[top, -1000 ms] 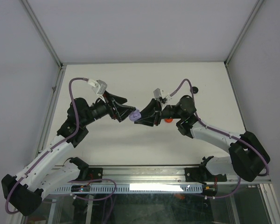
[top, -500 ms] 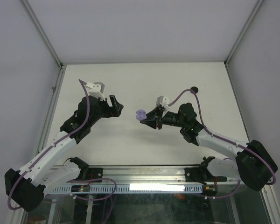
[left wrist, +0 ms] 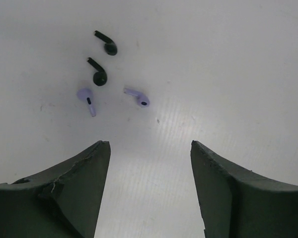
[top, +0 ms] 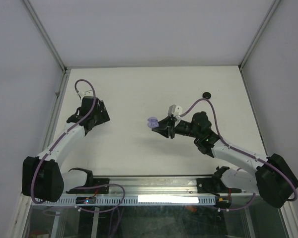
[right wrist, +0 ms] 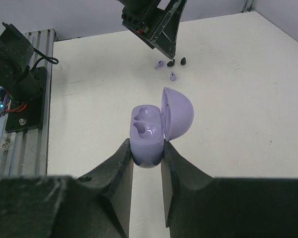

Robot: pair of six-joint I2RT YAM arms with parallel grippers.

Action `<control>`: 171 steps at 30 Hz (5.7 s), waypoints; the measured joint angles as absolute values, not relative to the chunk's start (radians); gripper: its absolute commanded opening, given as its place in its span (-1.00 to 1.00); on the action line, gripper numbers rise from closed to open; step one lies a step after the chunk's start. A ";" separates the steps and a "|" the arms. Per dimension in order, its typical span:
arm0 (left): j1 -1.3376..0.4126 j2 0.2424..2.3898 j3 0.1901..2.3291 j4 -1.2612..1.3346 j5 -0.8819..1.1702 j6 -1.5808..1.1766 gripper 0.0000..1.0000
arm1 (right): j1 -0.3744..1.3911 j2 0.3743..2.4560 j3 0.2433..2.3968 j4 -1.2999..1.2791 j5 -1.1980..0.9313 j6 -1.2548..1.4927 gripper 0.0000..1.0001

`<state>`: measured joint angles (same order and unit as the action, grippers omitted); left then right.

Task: Insert the wireless bluetooth earbuds into the charging case
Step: Pick up the earbud from the center of the board, then place the earbud in the charging case.

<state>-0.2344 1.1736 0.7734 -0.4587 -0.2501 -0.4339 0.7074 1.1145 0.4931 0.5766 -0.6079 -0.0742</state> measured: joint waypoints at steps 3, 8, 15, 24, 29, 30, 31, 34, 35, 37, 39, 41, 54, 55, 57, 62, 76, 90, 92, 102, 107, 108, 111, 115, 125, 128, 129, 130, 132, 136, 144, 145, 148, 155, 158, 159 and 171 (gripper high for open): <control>-0.181 1.230 0.791 -0.475 -0.252 -0.433 0.22 | 0.707 1.105 0.493 0.569 -0.607 -0.085 -1.00; -0.088 1.314 0.813 -0.487 -0.239 -0.421 0.16 | 0.707 1.088 0.485 0.563 -0.608 -0.092 -1.00; -0.037 1.426 0.854 -0.510 -0.237 -0.387 -0.05 | 0.701 1.070 0.467 0.546 -0.609 -0.105 -1.00; -0.009 1.525 0.902 -0.519 -0.233 -0.338 -0.18 | 0.697 1.058 0.461 0.534 -0.609 -0.112 -1.00; 0.014 1.572 0.922 -0.529 -0.226 -0.316 -0.27 | 0.697 1.058 0.461 0.532 -0.610 -0.113 -1.00; 0.015 1.578 0.926 -0.532 -0.224 -0.313 -0.28 | 0.697 1.058 0.461 0.532 -0.609 -0.113 -1.00; 0.015 1.583 0.929 -0.533 -0.223 -0.309 -0.29 | 0.696 1.058 0.461 0.532 -0.609 -0.114 -1.00; 0.022 1.604 0.946 -0.535 -0.207 -0.298 -0.31 | 0.695 1.058 0.461 0.532 -0.610 -0.114 -1.00; 0.022 1.612 0.951 -0.535 -0.203 -0.296 -0.31 | 0.695 1.058 0.461 0.532 -0.610 -0.114 -1.00; 0.022 1.627 0.958 -0.535 -0.197 -0.294 -0.32 | 0.695 1.058 0.461 0.532 -0.609 -0.115 -1.00; 0.022 1.639 0.961 -0.535 -0.182 -0.293 -0.32 | 0.695 1.058 0.461 0.532 -0.610 -0.115 -1.00; 0.022 1.649 0.961 -0.536 -0.176 -0.292 -0.34 | 0.695 1.058 0.461 0.531 -0.610 -0.115 -1.00; 0.035 1.682 0.990 -0.558 -0.155 -0.274 -0.38 | 0.691 1.058 0.461 0.525 -0.617 -0.115 -1.00; 0.037 1.684 0.992 -0.558 -0.155 -0.273 -0.39 | 0.691 1.058 0.461 0.525 -0.617 -0.115 -1.00; 0.041 1.690 0.999 -0.560 -0.155 -0.272 -0.41 | 0.691 1.058 0.461 0.525 -0.617 -0.115 -1.00; 0.041 1.708 1.020 -0.560 -0.154 -0.269 -0.54 | 0.691 1.056 0.461 0.521 -0.618 -0.115 -1.00; 0.041 1.687 1.010 -0.562 -0.131 -0.263 -0.72 | 0.691 1.053 0.461 0.509 -0.624 -0.120 -1.00; -0.093 1.261 0.951 -0.563 -0.061 -0.347 -0.80 | 0.738 1.064 0.441 0.633 -0.563 -0.133 -1.00; -0.145 1.203 0.951 -0.556 -0.062 -0.369 -0.82 | 0.743 1.067 0.441 0.669 -0.542 -0.134 -1.00; -0.367 1.054 0.978 -0.500 -0.060 -0.499 -0.90 | 0.766 1.103 0.441 0.814 -0.440 -0.138 -1.00; -0.450 1.003 0.978 -0.410 -0.057 -0.560 -0.94 | 0.776 1.116 0.441 0.875 -0.385 -0.137 -1.00; -0.467 0.994 0.977 -0.386 -0.056 -0.571 -0.95 | 0.777 1.120 0.441 0.889 -0.373 -0.137 -1.00; -0.522 0.981 0.977 -0.316 -0.055 -0.596 -0.96 | 0.783 1.134 0.441 0.923 -0.343 -0.137 -1.00; -0.612 0.980 0.973 -0.215 -0.076 -0.622 -0.97 | 0.791 1.153 0.441 0.972 -0.292 -0.136 -1.00; -0.818 0.986 0.966 -0.057 -0.261 -0.623 -1.00 | 0.798 1.160 0.431 1.073 -0.175 -0.132 -1.00; -0.871 1.005 0.966 -0.026 -0.323 -0.621 -1.00 | 0.800 1.169 0.429 1.097 -0.151 -0.129 -1.00; -0.891 1.016 0.966 -0.015 -0.345 -0.619 -1.00 | 0.803 1.174 0.427 1.105 -0.141 -0.128 -1.00; -0.906 1.028 0.966 -0.007 -0.368 -0.617 -1.00 | 0.804 1.176 0.426 1.109 -0.134 -0.129 -1.00; -0.931 1.052 0.966 0.002 -0.398 -0.611 -1.00 | 0.808 1.180 0.426 1.116 -0.118 -0.129 -1.00; -0.979 1.100 0.966 0.017 -0.459 -0.586 -1.00 | 0.817 1.181 0.421 1.134 -0.083 -0.133 -1.00; -1.036 1.132 0.966 0.081 -0.527 -0.541 -1.00 | 0.834 1.181 0.410 1.145 -0.026 -0.154 -1.00; -1.042 1.132 0.966 0.088 -0.532 -0.534 -1.00 | 0.836 1.181 0.408 1.148 -0.022 -0.157 -1.00; -1.062 1.136 0.967 0.117 -0.559 -0.506 -1.00 | 0.839 1.181 0.400 1.158 -0.009 -0.165 -1.00; -1.075 1.168 0.972 0.166 -0.601 -0.451 -1.00 | 0.846 1.181 0.392 1.161 -0.002 -0.178 -1.00; -1.075 1.183 0.979 0.173 -0.606 -0.432 -1.00 | 0.849 1.180 0.392 1.163 0.001 -0.182 -1.00; -1.075 1.186 0.979 0.176 -0.606 -0.427 -1.00 | 0.849 1.180 0.392 1.163 0.001 -0.183 -1.00; -1.106 1.209 0.979 0.185 -0.642 -0.394 -1.00 | 0.850 1.171 0.384 1.166 0.011 -0.189 -1.00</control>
